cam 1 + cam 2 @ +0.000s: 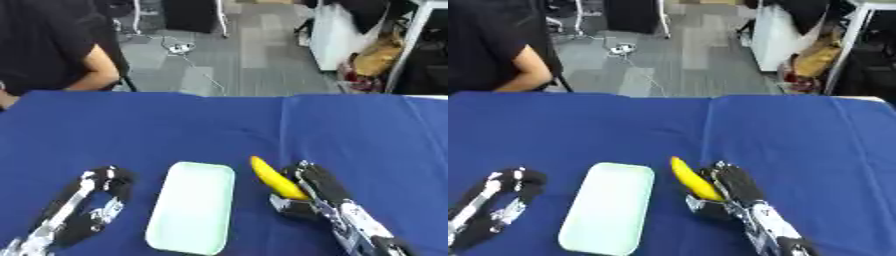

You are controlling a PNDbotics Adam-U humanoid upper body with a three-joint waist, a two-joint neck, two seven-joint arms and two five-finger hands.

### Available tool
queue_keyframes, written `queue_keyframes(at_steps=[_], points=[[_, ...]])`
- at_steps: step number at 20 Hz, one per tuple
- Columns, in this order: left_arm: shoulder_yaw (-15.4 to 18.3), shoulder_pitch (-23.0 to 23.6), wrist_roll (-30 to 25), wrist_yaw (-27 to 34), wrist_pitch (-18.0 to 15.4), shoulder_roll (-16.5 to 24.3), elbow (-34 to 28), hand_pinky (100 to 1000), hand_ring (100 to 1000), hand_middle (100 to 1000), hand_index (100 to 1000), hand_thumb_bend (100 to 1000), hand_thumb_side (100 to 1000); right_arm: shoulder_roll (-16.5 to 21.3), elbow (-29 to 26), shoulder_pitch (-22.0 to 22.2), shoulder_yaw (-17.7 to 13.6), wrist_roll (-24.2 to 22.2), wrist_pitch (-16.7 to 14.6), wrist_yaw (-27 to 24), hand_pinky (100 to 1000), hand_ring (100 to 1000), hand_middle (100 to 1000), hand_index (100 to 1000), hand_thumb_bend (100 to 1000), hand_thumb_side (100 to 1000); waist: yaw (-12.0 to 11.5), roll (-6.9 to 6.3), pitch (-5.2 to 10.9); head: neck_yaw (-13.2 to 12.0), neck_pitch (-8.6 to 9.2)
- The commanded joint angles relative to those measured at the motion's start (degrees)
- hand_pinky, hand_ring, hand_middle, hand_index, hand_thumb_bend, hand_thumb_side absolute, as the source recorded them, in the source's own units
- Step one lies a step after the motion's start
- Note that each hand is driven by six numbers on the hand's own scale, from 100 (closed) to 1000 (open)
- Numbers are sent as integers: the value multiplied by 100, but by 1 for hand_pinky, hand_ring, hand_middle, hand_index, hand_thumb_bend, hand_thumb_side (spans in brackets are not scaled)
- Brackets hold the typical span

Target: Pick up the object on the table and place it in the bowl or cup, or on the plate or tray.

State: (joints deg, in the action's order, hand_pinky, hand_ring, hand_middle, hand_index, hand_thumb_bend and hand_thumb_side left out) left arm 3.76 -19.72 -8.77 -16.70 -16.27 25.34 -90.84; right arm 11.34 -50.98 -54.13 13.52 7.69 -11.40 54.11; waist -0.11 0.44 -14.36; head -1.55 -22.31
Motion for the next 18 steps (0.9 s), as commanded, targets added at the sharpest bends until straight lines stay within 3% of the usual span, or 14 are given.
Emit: queue_keyframes(at_steps=[1,2,3,18], points=[[48,-12,18,0,-1,125,-17,518,616,620,761,100,875,183,-457,-180,44,-116,67,-306,100,104,188,378,100,652,5,-17,152,1,66],[50,-9,20,-1,-2,128,-3,518,616,620,761,100,875,209,-572,-197,63,-161,101,-391,100,104,188,377,100,689,7,-17,160,1,68],[50,-5,21,-2,-3,129,11,518,616,620,761,100,875,233,-680,-212,79,-205,137,-470,100,104,187,378,100,650,9,-17,167,1,69],[57,5,21,-10,-18,132,134,519,614,620,761,100,877,372,-1398,-354,220,-517,337,-965,100,103,186,376,100,646,-20,-6,219,0,95]])
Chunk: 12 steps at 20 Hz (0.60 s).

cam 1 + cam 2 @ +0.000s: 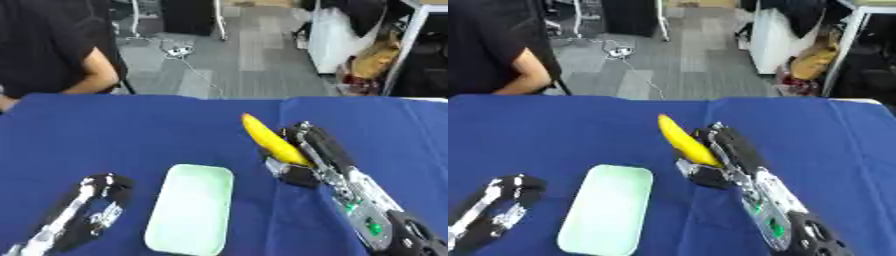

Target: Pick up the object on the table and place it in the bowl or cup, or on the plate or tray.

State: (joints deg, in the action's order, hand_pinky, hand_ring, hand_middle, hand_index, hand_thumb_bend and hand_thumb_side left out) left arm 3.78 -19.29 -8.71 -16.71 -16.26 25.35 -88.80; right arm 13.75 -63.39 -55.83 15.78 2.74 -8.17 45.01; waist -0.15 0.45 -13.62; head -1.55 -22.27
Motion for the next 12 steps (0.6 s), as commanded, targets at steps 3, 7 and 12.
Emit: queue_keyframes(at_steps=[3,7,12], points=[[57,-39,16,-9,-21,129,-72,519,614,620,761,100,876,136,-180,-191,-2,-30,25,-76,100,103,186,376,100,646,-23,-2,149,-2,94],[59,-36,14,-10,-21,129,-72,519,613,620,761,100,876,133,-210,-199,12,-39,22,-101,100,102,185,375,100,644,-35,1,150,-2,96],[56,-33,3,-15,-24,126,-63,519,613,620,761,100,876,80,-347,-255,117,-92,-49,-154,100,103,185,375,100,645,-89,14,142,10,104]])
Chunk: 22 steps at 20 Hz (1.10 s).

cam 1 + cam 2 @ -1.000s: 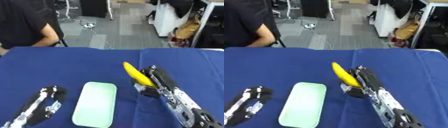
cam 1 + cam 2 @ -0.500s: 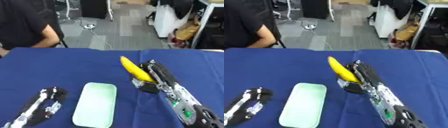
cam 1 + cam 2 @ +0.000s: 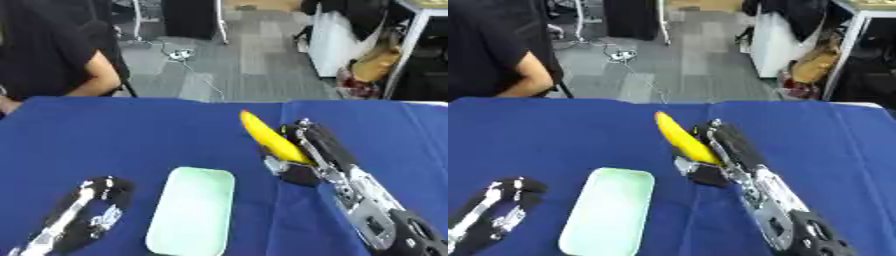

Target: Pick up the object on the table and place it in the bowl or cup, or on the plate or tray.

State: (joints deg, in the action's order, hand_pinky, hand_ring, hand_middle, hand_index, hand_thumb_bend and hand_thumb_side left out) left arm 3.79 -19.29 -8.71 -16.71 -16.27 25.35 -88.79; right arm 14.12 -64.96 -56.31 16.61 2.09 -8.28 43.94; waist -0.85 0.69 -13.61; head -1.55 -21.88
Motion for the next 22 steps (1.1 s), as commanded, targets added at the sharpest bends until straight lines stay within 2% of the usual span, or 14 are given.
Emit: queue_keyframes(at_steps=[1,11,22], points=[[52,-34,0,-14,-23,123,-59,519,613,620,760,100,876,18,-226,-229,63,-47,-56,-62,100,103,185,375,100,644,-32,-11,141,13,67],[-39,-123,-103,19,-64,42,-34,519,613,620,761,100,878,-376,-379,-612,215,-206,-119,-128,100,104,185,375,100,644,-213,-32,98,155,123],[-54,-171,-145,44,-67,-1,-40,520,613,620,761,100,880,-588,-293,-633,235,-222,-172,-84,100,101,186,376,100,643,-357,-34,51,192,121]])
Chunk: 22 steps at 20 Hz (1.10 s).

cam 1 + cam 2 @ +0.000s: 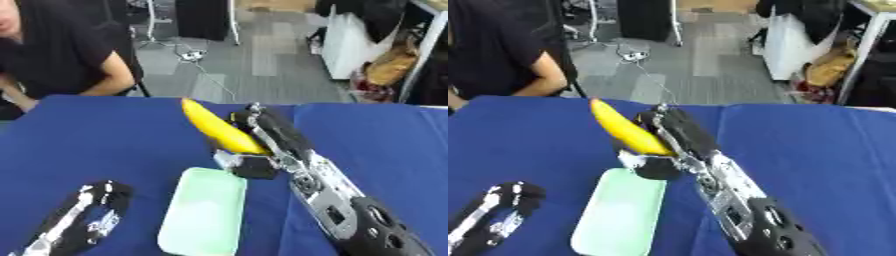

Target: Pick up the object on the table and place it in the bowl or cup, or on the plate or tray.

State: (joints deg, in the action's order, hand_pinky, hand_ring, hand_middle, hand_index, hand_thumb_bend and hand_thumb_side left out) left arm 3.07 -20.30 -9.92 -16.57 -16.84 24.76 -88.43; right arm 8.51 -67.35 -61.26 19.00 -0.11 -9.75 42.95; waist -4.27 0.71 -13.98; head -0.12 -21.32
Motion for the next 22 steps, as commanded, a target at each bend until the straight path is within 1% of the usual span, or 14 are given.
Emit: queue_keyframes(at_steps=[1,5,6,7,10,13,14,15,22], points=[[18,-72,-25,31,-10,53,-76,520,613,620,761,100,881,-42,-54,-132,2,-5,-29,15,100,101,186,376,100,643,-21,-37,84,51,63],[17,-76,-29,34,-10,40,-71,520,613,620,761,100,881,-95,-49,-95,45,-33,-63,36,100,103,188,377,100,642,-36,-46,65,52,64],[17,-74,-30,34,-9,39,-64,520,612,620,761,100,881,-108,-50,-85,58,-39,-75,44,100,104,188,377,100,630,-38,-50,60,51,64],[17,-72,-31,34,-8,37,-57,520,613,620,761,100,880,-122,-53,-73,75,-46,-90,57,100,104,189,377,100,642,-39,-54,55,54,61],[13,-76,-37,29,-12,25,-38,520,612,620,761,100,879,-165,-35,-35,114,-64,-137,127,100,106,189,377,100,640,-46,-66,36,69,62],[3,-80,-50,23,-16,8,-12,520,612,620,761,100,880,-199,-2,-7,143,-56,-204,247,100,109,189,376,100,639,-54,-78,12,78,70],[-1,-77,-57,17,-17,5,1,520,613,621,761,100,879,-208,11,9,153,-51,-229,298,100,110,189,376,100,619,-55,-82,3,82,72],[-3,-73,-62,8,-18,3,16,520,613,621,761,100,877,-216,29,25,161,-45,-252,353,100,111,189,377,100,639,-57,-85,-5,86,75],[-11,-57,-99,-85,-47,-19,103,524,618,626,765,100,878,-249,126,101,167,105,-387,669,100,111,186,375,100,638,-60,-97,-41,95,89]])
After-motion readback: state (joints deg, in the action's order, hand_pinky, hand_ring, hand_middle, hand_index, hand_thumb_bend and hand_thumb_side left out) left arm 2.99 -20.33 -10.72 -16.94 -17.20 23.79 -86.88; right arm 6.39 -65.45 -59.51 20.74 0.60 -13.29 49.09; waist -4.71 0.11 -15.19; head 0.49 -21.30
